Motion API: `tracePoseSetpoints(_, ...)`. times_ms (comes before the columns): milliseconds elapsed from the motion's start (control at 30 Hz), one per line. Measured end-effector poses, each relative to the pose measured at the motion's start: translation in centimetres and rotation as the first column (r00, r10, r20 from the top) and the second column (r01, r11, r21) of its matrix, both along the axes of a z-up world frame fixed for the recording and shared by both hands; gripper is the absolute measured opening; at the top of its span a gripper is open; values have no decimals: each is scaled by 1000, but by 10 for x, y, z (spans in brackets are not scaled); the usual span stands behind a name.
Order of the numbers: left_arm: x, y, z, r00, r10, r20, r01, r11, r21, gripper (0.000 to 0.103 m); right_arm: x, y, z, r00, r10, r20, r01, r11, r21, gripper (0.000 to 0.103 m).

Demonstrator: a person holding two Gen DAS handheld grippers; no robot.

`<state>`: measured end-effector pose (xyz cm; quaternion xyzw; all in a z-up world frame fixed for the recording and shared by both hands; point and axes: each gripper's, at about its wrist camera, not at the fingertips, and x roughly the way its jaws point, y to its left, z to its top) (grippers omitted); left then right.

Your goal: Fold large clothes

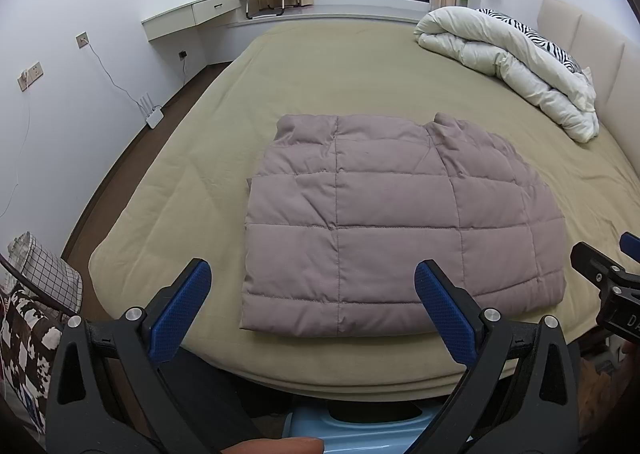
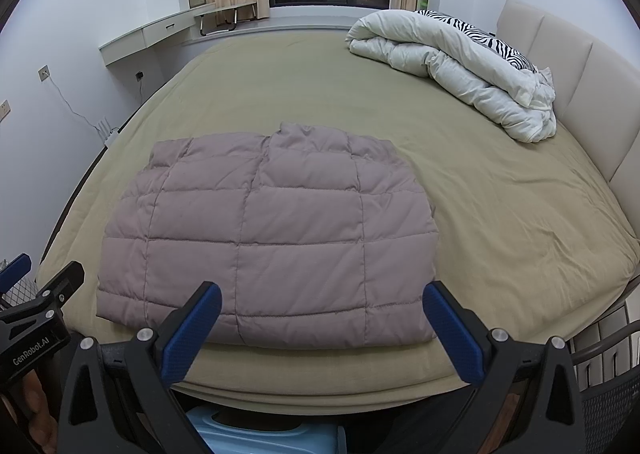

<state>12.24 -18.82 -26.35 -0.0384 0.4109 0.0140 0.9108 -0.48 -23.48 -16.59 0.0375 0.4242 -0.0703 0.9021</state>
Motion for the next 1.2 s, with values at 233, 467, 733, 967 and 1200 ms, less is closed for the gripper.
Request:
tracePoseSetpoints(233, 0, 0, 0, 1000, -1, -2, 1, 1000, 1, 103, 0, 0, -1, 1000, 2, -2, -2, 1000, 0, 103)
tracePoseSetpoints(467, 0, -2, 0, 1000, -6, -5, 6, 1000, 2, 103, -1, -4, -4, 1000, 6, -6, -6, 1000, 0, 103)
tracePoseSetpoints(733, -1, -2, -1, 1000, -13, -10, 13, 1000, 0, 103, -1, -7, -6, 1000, 10, -13, -9, 1000, 5, 103)
tracePoseSetpoints(967, -2, -1, -2, 1000, -20, -9, 20, 1000, -2, 103, -2, -7, -6, 1000, 10, -14, -10, 1000, 6, 103)
tracePoseSetpoints(1200, -5, -2, 0, 1000, -25, 11, 25, 1000, 10, 103, -2, -6, -7, 1000, 9, -17, -9, 1000, 6, 103)
